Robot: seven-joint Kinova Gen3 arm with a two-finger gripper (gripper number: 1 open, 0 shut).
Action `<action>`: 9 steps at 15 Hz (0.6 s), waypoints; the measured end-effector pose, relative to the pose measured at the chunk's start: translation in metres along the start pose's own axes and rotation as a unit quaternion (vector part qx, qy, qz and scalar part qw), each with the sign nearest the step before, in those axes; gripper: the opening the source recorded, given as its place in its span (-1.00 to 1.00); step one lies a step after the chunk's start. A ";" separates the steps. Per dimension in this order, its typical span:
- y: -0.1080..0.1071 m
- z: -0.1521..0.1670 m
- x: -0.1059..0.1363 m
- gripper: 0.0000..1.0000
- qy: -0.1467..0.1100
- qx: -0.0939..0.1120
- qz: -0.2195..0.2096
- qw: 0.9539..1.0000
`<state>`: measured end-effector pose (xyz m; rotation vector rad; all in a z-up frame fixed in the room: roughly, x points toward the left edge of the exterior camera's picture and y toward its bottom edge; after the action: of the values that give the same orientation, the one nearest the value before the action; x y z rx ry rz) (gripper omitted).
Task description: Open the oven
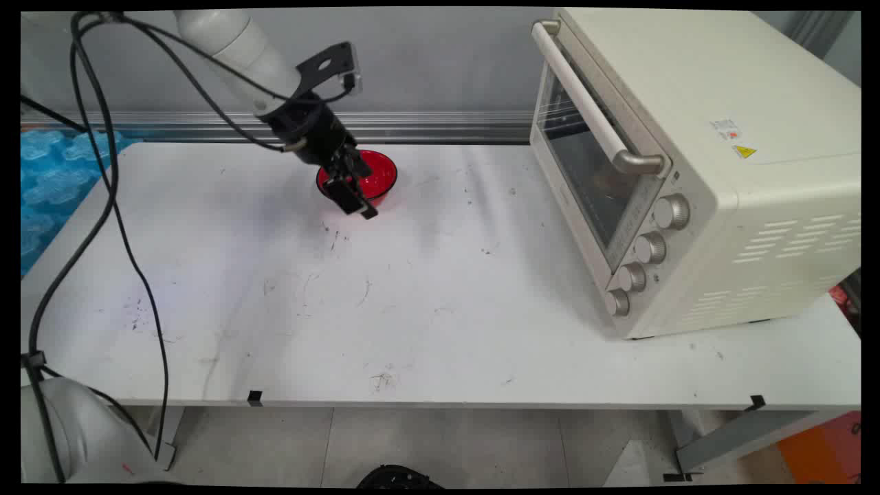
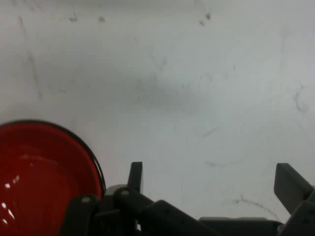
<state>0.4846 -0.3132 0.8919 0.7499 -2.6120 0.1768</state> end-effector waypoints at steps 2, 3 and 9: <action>-0.003 -0.006 0.013 1.00 0.009 0.003 0.002 1.000; -0.005 -0.009 0.020 1.00 0.014 0.005 0.002 1.000; -0.011 -0.033 0.062 1.00 0.040 0.014 -0.002 0.999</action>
<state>0.4546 -0.3451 0.9482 0.7433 -2.5363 0.2382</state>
